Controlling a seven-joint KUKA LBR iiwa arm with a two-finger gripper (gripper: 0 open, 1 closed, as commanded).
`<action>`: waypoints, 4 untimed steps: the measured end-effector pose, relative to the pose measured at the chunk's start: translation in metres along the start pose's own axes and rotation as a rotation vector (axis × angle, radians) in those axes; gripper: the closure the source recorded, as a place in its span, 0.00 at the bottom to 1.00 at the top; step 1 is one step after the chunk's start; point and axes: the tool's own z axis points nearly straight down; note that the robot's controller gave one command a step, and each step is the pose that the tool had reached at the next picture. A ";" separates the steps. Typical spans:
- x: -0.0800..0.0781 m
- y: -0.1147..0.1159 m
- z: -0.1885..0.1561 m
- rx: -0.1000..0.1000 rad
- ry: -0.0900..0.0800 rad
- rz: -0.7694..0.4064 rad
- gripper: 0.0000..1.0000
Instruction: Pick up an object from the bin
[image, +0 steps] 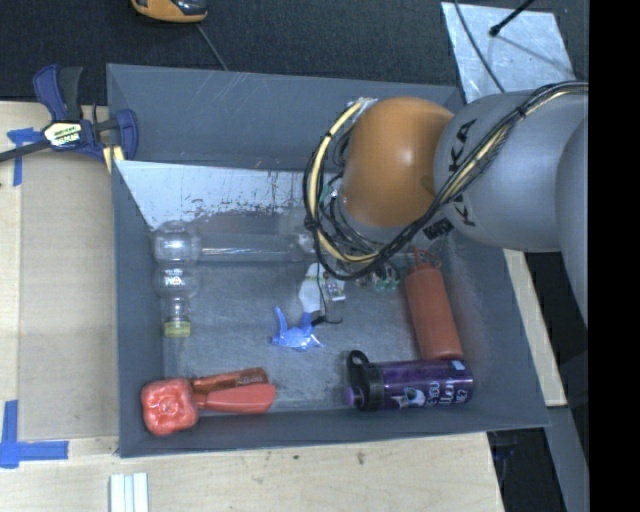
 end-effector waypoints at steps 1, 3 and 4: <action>-0.001 0.001 0.008 0.001 -0.001 -0.137 0.00; -0.006 -0.013 0.053 -0.001 0.003 -0.326 1.00; -0.002 -0.023 0.057 -0.001 0.004 -0.379 1.00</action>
Offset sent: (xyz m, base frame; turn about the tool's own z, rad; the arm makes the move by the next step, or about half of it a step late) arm 0.0080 -0.0119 -0.0527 -0.3282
